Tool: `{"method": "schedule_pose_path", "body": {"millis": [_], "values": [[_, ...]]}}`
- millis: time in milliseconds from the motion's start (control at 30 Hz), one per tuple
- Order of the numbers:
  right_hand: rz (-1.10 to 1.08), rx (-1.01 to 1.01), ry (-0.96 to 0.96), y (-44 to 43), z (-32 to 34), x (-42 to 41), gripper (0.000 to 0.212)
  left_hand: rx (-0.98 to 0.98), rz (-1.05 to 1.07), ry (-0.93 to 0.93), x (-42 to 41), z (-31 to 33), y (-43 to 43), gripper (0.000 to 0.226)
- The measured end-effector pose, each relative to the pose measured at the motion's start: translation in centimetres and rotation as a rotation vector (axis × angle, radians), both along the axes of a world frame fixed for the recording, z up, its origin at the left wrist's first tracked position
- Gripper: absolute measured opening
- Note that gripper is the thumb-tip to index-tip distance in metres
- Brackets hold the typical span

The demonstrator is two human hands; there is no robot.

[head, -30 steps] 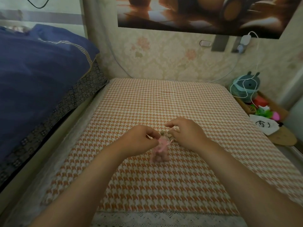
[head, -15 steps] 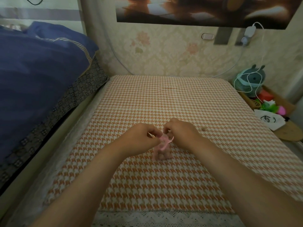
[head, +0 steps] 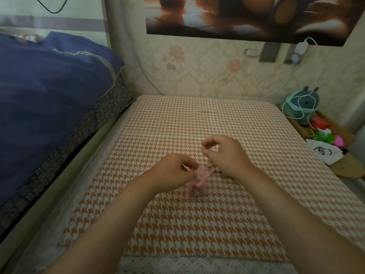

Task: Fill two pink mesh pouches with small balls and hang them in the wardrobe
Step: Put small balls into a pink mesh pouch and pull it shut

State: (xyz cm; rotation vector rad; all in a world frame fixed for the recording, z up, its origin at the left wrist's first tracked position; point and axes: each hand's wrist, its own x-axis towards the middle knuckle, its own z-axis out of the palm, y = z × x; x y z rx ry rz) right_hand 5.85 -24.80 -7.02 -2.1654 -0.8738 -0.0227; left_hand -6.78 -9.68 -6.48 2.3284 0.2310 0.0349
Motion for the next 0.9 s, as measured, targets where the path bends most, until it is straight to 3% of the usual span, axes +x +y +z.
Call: {"method": "schedule_pose_path", "body": {"millis": [67, 233, 367, 467, 633, 800, 900], "values": [[0.082, 0.036, 0.042, -0.4, 1.4, -1.4, 0.009, -0.007, -0.008, -0.01, 0.0, 0.0, 0.0, 0.025], [0.176, -0.173, -0.066, -1.5, 1.6, -3.1, 0.01, -0.05, -0.016, -0.033, -0.2, -0.1, -0.2, 0.016], [0.201, -0.202, -0.055, -1.7, 1.3, -3.3, 0.006, -0.072, -0.024, -0.03, -0.3, -0.1, -0.2, 0.021], [0.131, -0.28, -0.04, -2.1, 1.6, -3.4, 0.006, -0.073, -0.013, -0.014, -0.3, -0.1, -0.2, 0.025], [-0.017, -0.243, 0.179, -2.3, 1.4, -3.7, 0.019, -0.078, -0.008, -0.021, 0.0, 0.1, -0.7, 0.023], [-0.034, -0.291, 0.162, -3.1, 2.4, -3.8, 0.016, -0.086, -0.035, -0.023, 0.6, 0.6, -1.9, 0.021], [-0.074, -0.274, 0.197, -4.3, 2.9, -3.4, 0.024, -0.22, -0.035, -0.073, 1.2, 0.6, -2.6, 0.019]]}}
